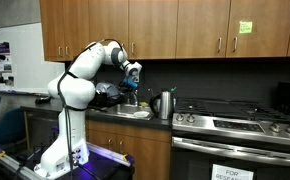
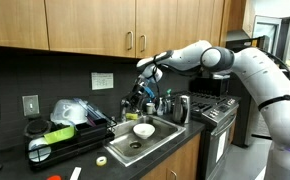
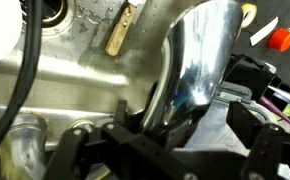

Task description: Move the faucet to the left

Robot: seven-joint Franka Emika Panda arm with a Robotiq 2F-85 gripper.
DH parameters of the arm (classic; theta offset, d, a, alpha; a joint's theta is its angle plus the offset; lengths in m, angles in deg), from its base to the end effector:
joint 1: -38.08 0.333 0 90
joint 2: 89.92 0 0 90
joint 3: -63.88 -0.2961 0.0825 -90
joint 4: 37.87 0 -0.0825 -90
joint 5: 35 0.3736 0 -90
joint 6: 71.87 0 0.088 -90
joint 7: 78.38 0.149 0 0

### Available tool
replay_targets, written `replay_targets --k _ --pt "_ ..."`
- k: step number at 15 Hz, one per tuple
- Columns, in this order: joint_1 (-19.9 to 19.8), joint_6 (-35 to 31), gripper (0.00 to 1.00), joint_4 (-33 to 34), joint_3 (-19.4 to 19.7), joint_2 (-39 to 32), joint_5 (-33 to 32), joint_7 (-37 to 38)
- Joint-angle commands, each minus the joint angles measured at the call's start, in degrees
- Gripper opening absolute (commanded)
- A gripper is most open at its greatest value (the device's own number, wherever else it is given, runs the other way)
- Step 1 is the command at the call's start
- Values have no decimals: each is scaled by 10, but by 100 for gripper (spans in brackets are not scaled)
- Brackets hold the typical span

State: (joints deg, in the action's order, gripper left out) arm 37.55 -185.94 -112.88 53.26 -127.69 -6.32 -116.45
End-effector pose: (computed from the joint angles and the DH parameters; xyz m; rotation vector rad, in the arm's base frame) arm 0.7056 0.1478 0.3238 -2.4710 -0.7607 -0.2223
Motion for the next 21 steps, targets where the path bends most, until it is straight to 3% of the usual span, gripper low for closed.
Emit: replay_targets --k 1,13,21 --pt "3 24 100 59 -24 -30 -11 27" --pt "-14 -19 100 -2 -22 -2 -7 46" --pt "-30 -133 100 -117 -27 47 0 27"
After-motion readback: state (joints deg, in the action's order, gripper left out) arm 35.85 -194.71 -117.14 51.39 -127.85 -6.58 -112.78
